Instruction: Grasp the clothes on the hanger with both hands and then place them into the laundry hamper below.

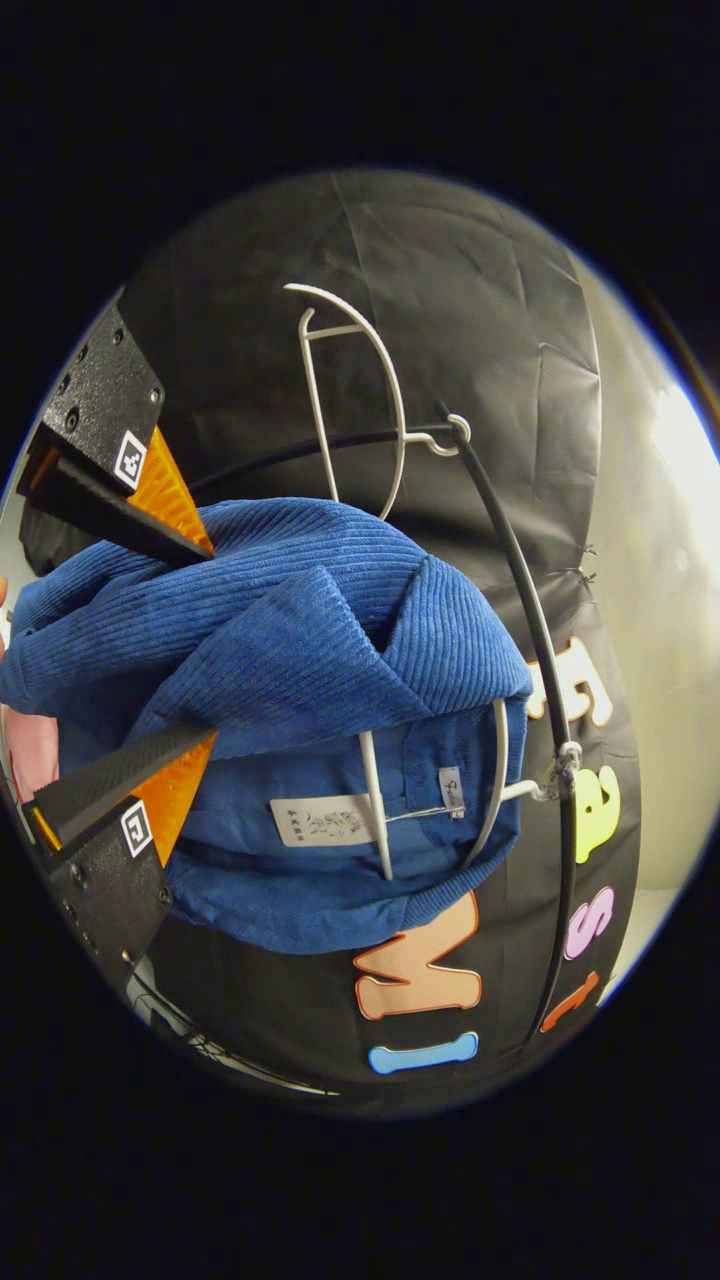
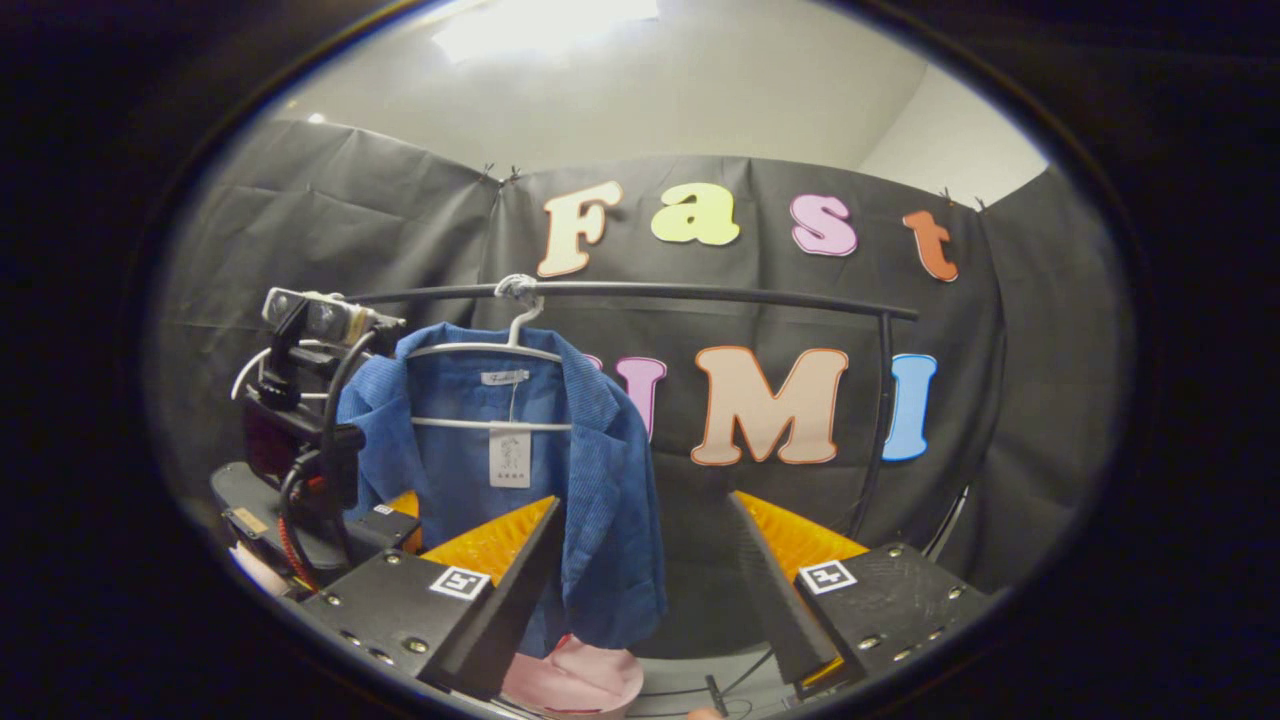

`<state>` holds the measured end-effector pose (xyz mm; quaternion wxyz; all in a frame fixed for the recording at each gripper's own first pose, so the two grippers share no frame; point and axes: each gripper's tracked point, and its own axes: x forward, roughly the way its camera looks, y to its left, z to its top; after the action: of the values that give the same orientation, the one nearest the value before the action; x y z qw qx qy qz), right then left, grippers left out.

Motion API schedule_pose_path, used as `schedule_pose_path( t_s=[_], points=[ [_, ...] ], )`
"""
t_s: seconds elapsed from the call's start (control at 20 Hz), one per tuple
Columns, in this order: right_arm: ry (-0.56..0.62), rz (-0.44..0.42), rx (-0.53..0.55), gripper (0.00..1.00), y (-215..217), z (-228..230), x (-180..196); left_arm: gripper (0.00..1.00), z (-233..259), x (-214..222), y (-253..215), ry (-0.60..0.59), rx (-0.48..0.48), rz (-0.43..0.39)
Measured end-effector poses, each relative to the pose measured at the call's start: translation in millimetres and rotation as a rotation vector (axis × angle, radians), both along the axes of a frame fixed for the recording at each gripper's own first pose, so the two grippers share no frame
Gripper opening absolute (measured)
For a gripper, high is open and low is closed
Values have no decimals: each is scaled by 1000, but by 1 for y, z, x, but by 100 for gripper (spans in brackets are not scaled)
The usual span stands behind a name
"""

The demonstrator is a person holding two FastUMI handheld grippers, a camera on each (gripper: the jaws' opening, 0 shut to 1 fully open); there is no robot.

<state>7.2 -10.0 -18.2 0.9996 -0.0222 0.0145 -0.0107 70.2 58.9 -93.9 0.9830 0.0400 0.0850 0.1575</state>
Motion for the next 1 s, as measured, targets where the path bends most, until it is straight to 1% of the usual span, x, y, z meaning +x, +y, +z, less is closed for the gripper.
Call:
schedule_pose_path(
  t_s=[0.05,0.2,0.25,0.3,0.35,0.45,0.5,0.55,0.65,0.7,0.75,0.8,0.85,0.9,0.95,1.0],
  points=[
    [-1,5,4,94,1,0,1,100,0,3,1,-7,0,-2],
    [-2,23,23,94,4,-3,4,80,1,6,5,-20,20,16],
    [-4,27,29,97,4,-3,5,73,1,7,6,-19,28,20],
    [-6,33,35,97,6,-4,6,68,0,6,7,-16,36,21],
    [-7,40,41,94,7,-5,7,58,0,6,8,-15,45,21],
    [-8,56,41,94,10,-7,9,43,-2,7,10,-12,53,21],
    [-5,65,36,97,11,-9,9,39,-2,5,13,-8,54,27],
    [-2,72,30,94,12,-10,10,34,-2,5,14,-7,53,32],
    [2,88,24,94,15,-12,13,17,-2,5,17,-7,47,39],
    [5,94,24,96,16,-13,13,14,-2,6,17,-7,46,39],
    [7,100,21,94,19,-14,13,10,-2,6,18,-6,44,37],
    [7,103,16,94,20,-14,14,5,-2,6,17,-5,40,30],
    [7,108,9,97,21,-14,14,4,-1,5,16,-2,35,25],
    [7,112,3,97,22,-14,15,2,0,5,15,-6,30,13],
    [6,115,-3,94,23,-15,16,2,0,5,14,-7,26,1],
    [8,118,-8,94,24,-16,18,0,2,3,14,-10,25,-8]
  ],
)
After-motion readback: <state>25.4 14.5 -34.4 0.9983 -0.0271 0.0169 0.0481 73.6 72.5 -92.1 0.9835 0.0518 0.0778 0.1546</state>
